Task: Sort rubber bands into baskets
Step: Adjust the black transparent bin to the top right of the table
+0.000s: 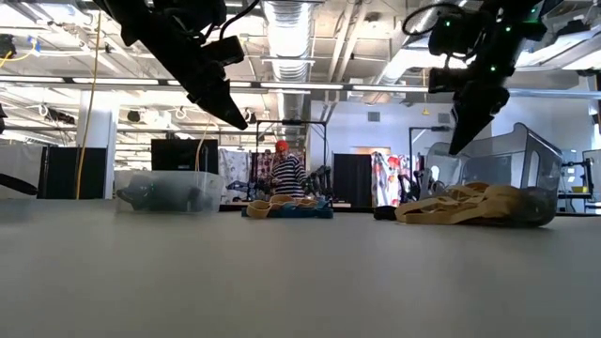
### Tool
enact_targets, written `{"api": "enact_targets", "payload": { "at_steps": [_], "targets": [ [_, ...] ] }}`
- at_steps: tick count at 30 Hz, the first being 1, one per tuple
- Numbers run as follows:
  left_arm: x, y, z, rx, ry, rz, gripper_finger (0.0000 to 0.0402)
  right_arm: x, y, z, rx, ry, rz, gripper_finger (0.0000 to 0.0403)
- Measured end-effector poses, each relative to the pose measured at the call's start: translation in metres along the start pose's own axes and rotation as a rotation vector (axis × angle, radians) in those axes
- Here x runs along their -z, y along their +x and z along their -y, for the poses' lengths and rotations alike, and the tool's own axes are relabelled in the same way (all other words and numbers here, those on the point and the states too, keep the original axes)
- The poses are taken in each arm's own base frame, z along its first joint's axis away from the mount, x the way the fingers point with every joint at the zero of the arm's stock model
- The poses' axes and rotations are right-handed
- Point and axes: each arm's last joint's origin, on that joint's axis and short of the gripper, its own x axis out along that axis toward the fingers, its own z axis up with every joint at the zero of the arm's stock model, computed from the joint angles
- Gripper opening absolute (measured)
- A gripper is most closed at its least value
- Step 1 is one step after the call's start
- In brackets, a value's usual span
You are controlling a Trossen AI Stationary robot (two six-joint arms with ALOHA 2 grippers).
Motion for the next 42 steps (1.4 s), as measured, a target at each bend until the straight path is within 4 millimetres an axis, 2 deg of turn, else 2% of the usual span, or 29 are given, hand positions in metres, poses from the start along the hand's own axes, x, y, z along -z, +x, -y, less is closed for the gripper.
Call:
{"api": "enact_targets", "payload": {
  "at_steps": [9,14,18,21,27,35,42],
  "targets": [
    [-0.001,0.000,0.000,-0.001,0.010,0.007,0.0153,-0.008,-0.003,-0.028,-0.080,-0.106,0.071,0.0091],
    [-0.001,0.000,0.000,-0.001,0.011,0.007,0.0153,-0.013,-0.007,-0.053,-0.096,-0.187,0.148,0.0153],
    [-0.001,0.000,0.000,-0.002,0.015,0.007,0.0153,-0.013,-0.015,-0.066,0.051,-0.240,0.154,0.0226],
    [-0.001,0.000,0.000,-0.002,0.022,0.007,0.0153,-0.015,-0.025,-0.071,0.193,-0.235,0.162,0.0266],
    [-0.001,0.000,0.000,-0.003,0.021,0.007,0.0153,-0.013,-0.036,-0.073,0.358,-0.162,0.143,0.0284],
    [-0.001,0.000,0.000,-0.004,0.042,0.007,0.0153,-0.005,-0.008,-0.067,0.501,-0.035,-0.086,0.0285],
    [-0.001,0.000,0.000,-0.004,0.045,0.007,0.0153,-0.003,0.010,-0.058,0.606,0.014,-0.209,0.0285]
  ]
}}
